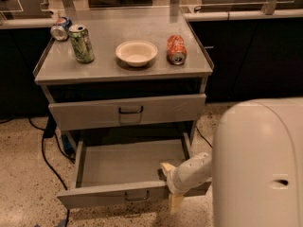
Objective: Close middle drawer
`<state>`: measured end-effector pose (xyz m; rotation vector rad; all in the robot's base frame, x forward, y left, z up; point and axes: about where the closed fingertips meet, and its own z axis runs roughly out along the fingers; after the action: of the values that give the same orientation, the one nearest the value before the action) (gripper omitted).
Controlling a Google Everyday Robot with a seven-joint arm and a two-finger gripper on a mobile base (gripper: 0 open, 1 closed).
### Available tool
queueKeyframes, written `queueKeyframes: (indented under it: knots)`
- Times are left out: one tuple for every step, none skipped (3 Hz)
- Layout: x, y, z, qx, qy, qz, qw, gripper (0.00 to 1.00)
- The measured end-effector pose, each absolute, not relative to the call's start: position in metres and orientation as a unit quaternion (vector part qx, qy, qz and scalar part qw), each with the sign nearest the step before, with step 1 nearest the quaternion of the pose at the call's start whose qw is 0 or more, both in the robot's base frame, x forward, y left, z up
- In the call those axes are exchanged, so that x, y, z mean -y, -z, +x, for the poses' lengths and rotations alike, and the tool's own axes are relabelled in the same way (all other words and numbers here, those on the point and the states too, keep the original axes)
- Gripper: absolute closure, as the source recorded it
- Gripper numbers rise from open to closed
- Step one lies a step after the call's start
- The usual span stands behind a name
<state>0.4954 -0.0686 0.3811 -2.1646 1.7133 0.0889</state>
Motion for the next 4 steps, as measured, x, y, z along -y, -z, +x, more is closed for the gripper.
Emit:
queueKeyframes:
  knots:
    - [0.084, -0.382, 0.497, -0.630, 0.009, -0.755, 0.182, 0.00]
    - [0.084, -0.391, 0.518, -0.636, 0.038, -0.746, 0.196, 0.00]
    - [0.069, -0.380, 0.526, -0.641, 0.012, -0.740, 0.205, 0.00]
    - [0.057, -0.372, 0.521, -0.640, -0.015, -0.735, 0.221, 0.00]
